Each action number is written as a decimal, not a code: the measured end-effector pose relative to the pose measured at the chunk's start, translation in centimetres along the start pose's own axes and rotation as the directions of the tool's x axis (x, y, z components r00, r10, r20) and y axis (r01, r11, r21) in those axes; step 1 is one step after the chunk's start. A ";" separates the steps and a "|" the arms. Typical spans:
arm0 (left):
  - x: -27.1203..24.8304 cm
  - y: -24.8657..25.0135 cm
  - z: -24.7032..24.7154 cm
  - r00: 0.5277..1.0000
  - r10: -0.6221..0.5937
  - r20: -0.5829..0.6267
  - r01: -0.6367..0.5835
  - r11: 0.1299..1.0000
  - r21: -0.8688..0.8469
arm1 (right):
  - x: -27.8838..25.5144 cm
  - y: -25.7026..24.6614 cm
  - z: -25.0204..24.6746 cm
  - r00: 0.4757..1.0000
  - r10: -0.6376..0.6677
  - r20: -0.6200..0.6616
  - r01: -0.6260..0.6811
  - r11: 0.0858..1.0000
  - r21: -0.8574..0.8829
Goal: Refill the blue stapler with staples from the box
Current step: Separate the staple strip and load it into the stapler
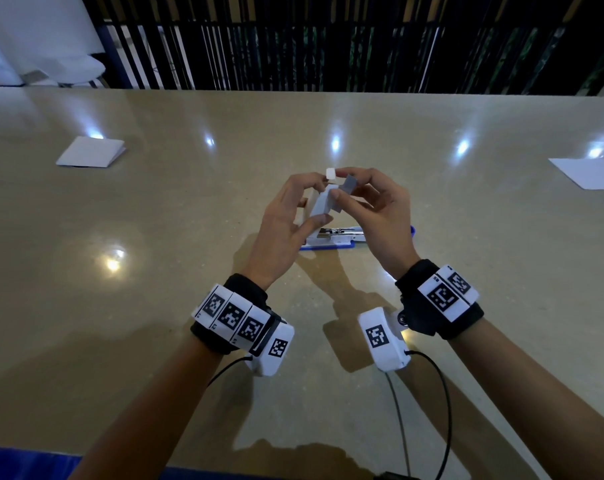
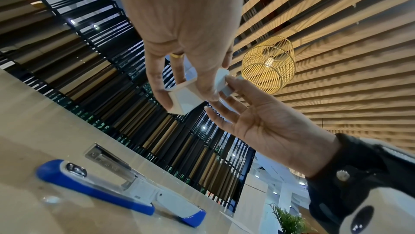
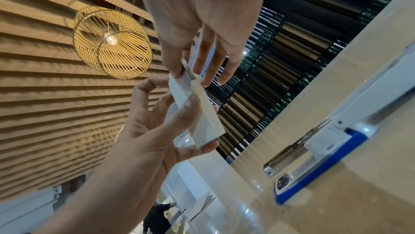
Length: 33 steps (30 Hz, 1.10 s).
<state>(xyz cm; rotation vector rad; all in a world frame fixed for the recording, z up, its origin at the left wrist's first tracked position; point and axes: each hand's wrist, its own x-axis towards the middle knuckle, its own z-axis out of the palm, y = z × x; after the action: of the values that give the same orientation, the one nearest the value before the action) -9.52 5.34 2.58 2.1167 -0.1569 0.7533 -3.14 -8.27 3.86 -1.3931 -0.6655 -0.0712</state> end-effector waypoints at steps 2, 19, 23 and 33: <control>0.1 -0.1 0.0 0.999 0.031 0.012 -0.031 0.999 0.011 | 0.0 0.0 -0.1 1.000 0.006 -0.007 -0.006 1.000 0.023; 0.2 -0.4 0.0 0.998 0.059 0.028 -0.058 0.998 -0.010 | 0.4 0.2 -1.5 0.997 0.079 -0.012 -0.077 0.990 0.122; 0.3 -0.2 0.0 0.999 0.031 0.029 -0.030 0.999 -0.030 | 0.2 0.1 -1.3 0.999 -0.031 0.032 0.030 0.999 0.018; 0.3 -0.3 -0.5 0.996 -0.082 0.024 0.083 0.994 -0.067 | 0.2 -0.3 -1.7 0.976 -0.183 0.121 0.212 0.928 -0.307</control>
<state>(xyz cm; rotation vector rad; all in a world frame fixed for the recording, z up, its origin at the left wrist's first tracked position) -9.44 5.92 2.78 2.0538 -0.1042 0.6678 -2.42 -9.85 4.15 -1.6419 -0.8989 -0.2882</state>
